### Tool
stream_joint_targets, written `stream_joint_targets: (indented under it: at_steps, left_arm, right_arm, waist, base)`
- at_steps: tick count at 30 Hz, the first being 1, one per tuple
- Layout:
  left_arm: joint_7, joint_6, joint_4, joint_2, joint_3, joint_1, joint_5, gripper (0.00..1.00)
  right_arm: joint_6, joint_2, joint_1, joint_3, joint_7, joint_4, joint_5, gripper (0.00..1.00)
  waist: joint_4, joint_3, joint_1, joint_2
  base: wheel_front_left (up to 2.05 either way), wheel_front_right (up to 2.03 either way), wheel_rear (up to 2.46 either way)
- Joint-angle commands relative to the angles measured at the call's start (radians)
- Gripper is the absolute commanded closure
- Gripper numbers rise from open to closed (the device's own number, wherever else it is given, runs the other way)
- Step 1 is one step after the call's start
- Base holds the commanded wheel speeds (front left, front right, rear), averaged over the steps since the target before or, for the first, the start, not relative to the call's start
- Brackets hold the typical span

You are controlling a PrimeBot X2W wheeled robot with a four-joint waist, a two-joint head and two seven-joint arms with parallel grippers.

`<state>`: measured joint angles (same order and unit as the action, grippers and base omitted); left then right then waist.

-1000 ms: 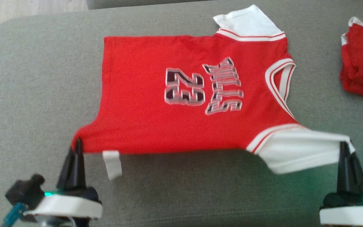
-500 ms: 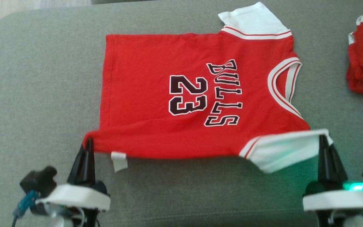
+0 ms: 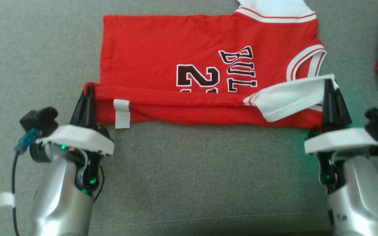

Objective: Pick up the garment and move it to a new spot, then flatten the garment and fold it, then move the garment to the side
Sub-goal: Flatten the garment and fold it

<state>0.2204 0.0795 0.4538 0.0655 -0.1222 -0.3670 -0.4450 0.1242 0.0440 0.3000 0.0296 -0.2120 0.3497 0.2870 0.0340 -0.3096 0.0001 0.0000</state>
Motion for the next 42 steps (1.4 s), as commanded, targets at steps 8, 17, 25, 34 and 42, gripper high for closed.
stream_joint_targets:
  at_steps: [8, 17, 25, 34, 42]
  left_arm:
    - [0.031, 0.015, 0.093, 0.019, 0.012, -0.098, 0.016, 0.00]
    - [0.040, 0.028, 0.014, 0.009, 0.015, -0.031, 0.006, 0.00]
    - [-0.014, 0.020, -0.093, 0.030, 0.020, 0.086, -0.017, 0.00]
    - [-0.213, -0.041, -0.192, 0.060, 0.019, 0.159, -0.046, 0.00]
    - [-0.324, -0.113, -0.194, 0.070, 0.047, 0.152, -0.073, 0.00]
  right_arm:
    - [0.007, 0.006, 0.163, -0.018, -0.035, 0.156, -0.011, 0.00]
    - [0.007, 0.006, 0.242, 0.030, -0.049, 0.179, -0.009, 0.00]
    - [0.007, 0.006, 0.155, 0.054, -0.050, 0.047, -0.032, 0.00]
    - [0.007, 0.006, 0.015, 0.002, -0.037, -0.104, -0.006, 0.00]
    - [0.007, 0.006, -0.033, -0.017, -0.022, -0.171, 0.011, 0.00]
  waist:
    - [-0.008, -0.026, -0.0001, 0.0000]
    - [-0.030, 0.003, -0.0001, 0.0000]
    - [-0.041, 0.034, -0.0001, 0.0000]
    - [-0.009, 0.037, -0.0001, 0.0000]
    - [0.052, 0.003, -0.0001, 0.0000]
  base:
    - [0.00, 0.00, 0.00]
    - [0.00, 0.00, 0.00]
    - [0.00, 0.00, 0.00]
    - [0.00, 0.00, 0.00]
    - [0.00, 0.00, 0.00]
